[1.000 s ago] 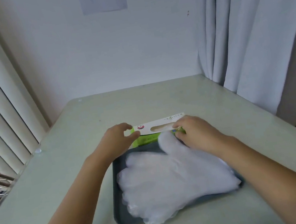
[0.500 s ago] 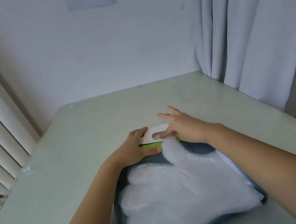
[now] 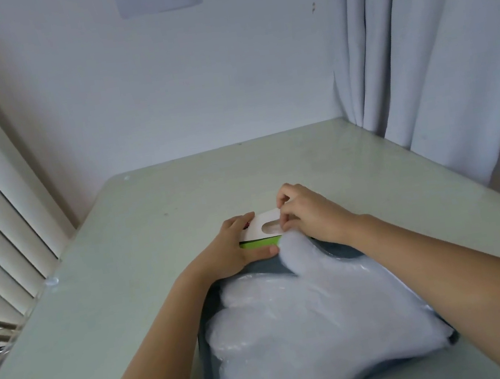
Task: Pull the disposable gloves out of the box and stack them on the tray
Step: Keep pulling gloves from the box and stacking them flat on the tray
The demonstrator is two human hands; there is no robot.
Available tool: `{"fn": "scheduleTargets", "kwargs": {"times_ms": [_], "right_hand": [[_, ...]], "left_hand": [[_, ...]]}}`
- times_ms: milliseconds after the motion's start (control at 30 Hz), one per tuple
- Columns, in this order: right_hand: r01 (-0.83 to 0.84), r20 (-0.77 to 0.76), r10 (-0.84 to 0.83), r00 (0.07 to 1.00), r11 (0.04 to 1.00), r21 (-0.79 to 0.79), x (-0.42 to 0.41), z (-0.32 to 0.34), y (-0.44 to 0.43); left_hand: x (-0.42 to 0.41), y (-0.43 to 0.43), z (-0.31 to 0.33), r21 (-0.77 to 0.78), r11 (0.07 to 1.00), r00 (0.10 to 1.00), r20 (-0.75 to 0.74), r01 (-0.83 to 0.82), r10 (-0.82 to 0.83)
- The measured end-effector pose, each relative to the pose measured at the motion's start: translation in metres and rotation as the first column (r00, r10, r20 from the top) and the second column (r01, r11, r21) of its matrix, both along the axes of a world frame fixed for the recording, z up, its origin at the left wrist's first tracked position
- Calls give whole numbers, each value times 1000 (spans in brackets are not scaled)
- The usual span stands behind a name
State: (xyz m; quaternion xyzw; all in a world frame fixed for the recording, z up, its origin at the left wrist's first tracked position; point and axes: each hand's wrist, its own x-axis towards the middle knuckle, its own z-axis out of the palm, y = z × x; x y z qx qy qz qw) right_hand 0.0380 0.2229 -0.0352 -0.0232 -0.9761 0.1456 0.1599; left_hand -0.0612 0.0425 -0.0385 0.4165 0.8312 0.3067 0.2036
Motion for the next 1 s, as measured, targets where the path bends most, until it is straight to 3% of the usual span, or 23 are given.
{"fn": "scheduleTargets", "kwargs": {"times_ms": [233,467,533,600,667,767,833,1000], "right_hand": [[149,-94,-184,978,944,-295,-1,-6,-1],[307,-90,-425,901,770,-560,-7,-5,9],[327,-55,-511,858,625,-709,-8,-6,15],[293,12,-578,816,396,-870,-8,-5,18],[168,51,-619,784,133,-977,-7,-1,17],[-81,66,-631,773,-202,-976,0,8,17],[-168,54,-601,797,-307,-937,5,11,18],[-286,-55,-510,858,-387,-877,15,27,19]], "left_hand": [[-1,0,0,-1,1000,1000,7,-3,3],[-3,0,-2,8,1000,1000,7,-13,13],[-3,0,-2,11,1000,1000,17,-17,17],[-3,0,-2,18,1000,999,27,-21,20],[-3,0,-2,21,999,999,35,-24,23],[-3,-1,-2,21,1000,999,39,-22,21],[-2,-1,-1,18,1000,999,34,-22,21],[-3,-1,-1,15,1000,1000,13,-22,22]]}}
